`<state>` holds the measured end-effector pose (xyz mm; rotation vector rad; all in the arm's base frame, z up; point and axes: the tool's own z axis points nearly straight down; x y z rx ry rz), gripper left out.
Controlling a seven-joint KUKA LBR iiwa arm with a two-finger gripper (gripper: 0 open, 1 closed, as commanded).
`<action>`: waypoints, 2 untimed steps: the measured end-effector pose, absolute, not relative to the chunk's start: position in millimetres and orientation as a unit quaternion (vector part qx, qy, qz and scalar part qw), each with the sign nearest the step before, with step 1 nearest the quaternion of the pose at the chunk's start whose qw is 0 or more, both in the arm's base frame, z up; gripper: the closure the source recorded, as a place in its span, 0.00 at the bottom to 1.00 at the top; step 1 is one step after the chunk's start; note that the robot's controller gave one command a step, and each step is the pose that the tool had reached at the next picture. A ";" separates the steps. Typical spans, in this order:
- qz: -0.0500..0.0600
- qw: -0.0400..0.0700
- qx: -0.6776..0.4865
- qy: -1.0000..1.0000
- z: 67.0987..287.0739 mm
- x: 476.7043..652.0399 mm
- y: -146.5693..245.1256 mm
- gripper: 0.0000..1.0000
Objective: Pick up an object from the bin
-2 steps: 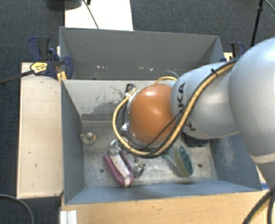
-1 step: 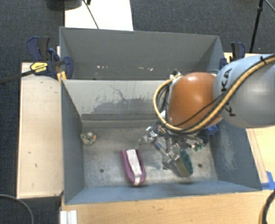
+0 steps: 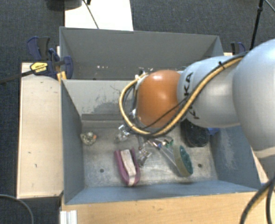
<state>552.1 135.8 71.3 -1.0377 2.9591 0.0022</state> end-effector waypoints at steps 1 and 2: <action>0.000 0.001 -0.447 0.895 129.2 500.7 156.3 0.00; -0.002 -0.004 -0.590 0.807 92.8 499.4 171.2 0.00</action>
Offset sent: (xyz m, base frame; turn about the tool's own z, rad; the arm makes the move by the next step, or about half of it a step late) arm -0.0518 0.0191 0.0564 -0.2520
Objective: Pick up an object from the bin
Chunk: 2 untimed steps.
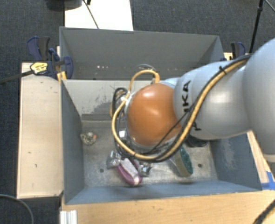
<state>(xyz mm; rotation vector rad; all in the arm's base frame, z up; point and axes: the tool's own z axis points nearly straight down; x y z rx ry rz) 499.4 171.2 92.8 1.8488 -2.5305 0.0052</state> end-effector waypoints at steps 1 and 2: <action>0.001 -0.001 0.675 -0.738 70.9 499.9 164.8 0.00; 0.000 -0.002 0.674 -0.739 72.5 500.2 166.7 1.00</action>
Offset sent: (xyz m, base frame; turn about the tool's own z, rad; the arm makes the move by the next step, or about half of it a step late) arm -0.0009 -0.0057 -0.0228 -0.2242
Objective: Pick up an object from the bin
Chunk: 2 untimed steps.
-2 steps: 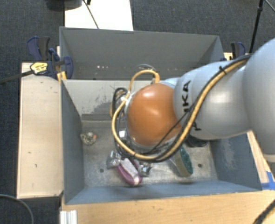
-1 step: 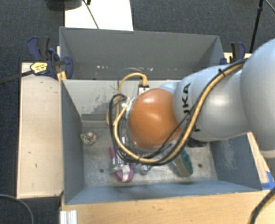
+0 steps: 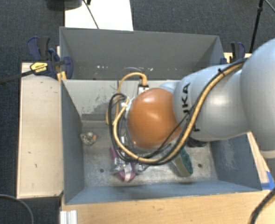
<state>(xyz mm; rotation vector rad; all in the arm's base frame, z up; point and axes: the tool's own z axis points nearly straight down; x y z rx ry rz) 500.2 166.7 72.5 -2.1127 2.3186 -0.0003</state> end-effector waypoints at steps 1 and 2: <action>0.001 0.003 -0.894 0.447 72.7 536.7 159.7 1.00; -0.002 0.004 -0.906 0.424 150.8 556.4 174.8 1.00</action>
Offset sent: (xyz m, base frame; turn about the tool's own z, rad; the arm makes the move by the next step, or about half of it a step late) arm 0.0361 -0.0099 -0.0025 -0.7388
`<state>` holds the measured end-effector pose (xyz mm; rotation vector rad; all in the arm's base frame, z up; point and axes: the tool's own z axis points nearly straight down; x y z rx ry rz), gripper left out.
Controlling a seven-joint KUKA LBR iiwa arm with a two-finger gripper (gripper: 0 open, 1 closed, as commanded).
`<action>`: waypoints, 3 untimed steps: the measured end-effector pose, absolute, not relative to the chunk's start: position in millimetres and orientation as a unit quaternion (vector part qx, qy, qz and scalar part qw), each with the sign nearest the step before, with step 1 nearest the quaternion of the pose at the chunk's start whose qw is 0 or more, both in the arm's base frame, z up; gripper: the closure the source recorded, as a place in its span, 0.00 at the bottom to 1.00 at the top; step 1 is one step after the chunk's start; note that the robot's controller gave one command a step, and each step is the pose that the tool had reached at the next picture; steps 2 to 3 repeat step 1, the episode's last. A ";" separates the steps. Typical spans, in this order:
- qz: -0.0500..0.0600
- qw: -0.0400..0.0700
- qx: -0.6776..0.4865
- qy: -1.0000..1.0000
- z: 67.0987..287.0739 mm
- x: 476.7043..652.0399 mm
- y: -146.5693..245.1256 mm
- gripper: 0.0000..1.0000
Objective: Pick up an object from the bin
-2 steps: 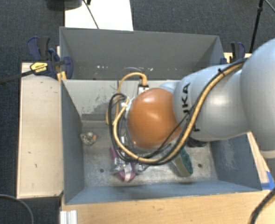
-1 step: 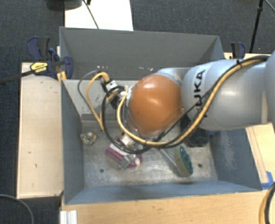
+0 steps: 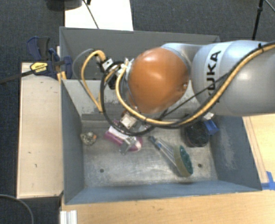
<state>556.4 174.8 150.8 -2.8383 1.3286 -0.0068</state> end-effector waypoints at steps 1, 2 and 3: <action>-0.002 0.003 -0.909 0.418 245.3 556.9 177.7 1.00; -0.002 0.003 -0.909 0.418 245.3 556.9 177.7 1.00; -0.002 0.003 -0.909 0.418 245.3 556.9 177.7 1.00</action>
Offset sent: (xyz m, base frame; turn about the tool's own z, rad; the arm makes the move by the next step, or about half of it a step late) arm -0.0006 0.0019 0.0902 -0.0175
